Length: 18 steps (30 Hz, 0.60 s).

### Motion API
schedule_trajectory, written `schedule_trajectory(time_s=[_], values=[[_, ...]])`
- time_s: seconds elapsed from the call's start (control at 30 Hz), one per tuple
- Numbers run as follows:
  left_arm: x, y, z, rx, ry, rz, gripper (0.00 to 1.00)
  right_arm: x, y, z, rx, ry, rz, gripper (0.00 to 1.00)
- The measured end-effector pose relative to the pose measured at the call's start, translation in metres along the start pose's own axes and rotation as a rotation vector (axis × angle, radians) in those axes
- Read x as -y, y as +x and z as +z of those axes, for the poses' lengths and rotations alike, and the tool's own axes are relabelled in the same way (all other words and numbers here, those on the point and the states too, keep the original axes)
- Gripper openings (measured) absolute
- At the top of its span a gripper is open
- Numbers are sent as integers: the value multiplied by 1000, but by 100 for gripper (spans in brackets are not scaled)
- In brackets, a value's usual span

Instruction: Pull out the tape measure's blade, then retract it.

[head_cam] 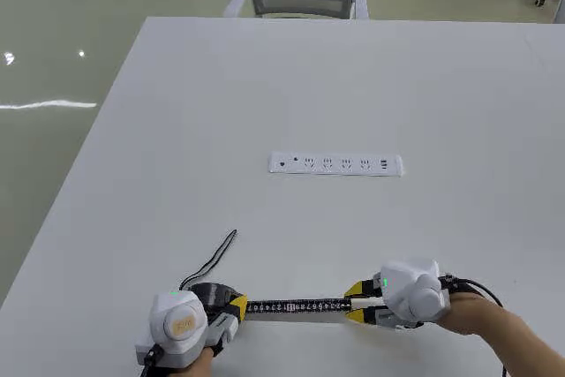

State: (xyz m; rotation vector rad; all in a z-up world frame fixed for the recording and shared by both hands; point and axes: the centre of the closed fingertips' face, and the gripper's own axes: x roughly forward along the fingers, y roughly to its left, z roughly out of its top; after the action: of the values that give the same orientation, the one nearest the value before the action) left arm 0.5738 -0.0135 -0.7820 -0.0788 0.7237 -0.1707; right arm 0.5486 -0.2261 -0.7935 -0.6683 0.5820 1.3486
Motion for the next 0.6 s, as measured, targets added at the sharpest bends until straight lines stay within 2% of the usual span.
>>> schedule_trajectory(time_s=[0.6], values=[[-1, 0, 1, -1, 3, -7, 60, -1, 6, 6, 3, 1, 5, 14]])
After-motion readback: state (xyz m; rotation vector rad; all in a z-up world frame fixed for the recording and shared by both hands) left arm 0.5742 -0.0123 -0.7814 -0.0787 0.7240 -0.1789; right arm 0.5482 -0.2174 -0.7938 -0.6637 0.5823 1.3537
